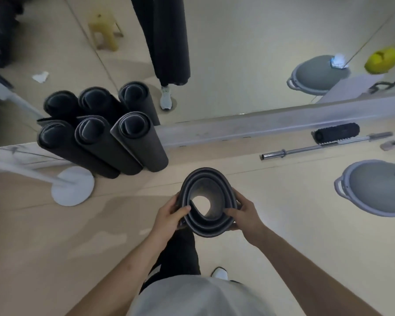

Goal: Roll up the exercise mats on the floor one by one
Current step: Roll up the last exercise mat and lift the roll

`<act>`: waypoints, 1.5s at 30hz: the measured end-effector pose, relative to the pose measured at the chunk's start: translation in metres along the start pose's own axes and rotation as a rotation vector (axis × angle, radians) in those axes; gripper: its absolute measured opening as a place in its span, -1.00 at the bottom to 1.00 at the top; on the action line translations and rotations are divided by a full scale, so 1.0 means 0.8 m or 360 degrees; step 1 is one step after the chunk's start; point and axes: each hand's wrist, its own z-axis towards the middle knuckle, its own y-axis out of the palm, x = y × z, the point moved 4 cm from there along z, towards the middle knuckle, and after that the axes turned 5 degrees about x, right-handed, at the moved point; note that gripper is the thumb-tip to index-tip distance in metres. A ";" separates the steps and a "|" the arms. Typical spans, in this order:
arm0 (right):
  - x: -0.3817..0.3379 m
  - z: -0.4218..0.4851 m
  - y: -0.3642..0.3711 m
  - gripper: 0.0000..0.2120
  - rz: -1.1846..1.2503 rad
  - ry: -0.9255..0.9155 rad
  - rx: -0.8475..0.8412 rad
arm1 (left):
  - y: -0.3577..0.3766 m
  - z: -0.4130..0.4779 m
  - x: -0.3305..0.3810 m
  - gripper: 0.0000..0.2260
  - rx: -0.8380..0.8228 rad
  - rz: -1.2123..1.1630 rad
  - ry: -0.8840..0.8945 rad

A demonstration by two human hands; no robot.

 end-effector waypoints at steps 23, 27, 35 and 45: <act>-0.123 0.481 0.194 -0.24 0.0256 0.0319 0.0285 | -0.096 0.501 0.150 -0.91 0.0537 -0.0248 0.0002; -0.110 0.557 0.226 -0.32 0.0283 0.0278 0.0203 | -0.116 0.578 0.135 -0.71 0.0611 -0.0134 0.0084; -0.102 0.637 0.219 -0.44 0.0078 0.0310 -0.0069 | -0.123 0.602 0.107 -0.55 0.1098 0.0410 0.0387; -0.099 0.660 0.178 -0.53 -0.0226 0.0267 -0.0018 | -0.102 0.603 0.057 -0.72 0.1017 -0.0256 0.0013</act>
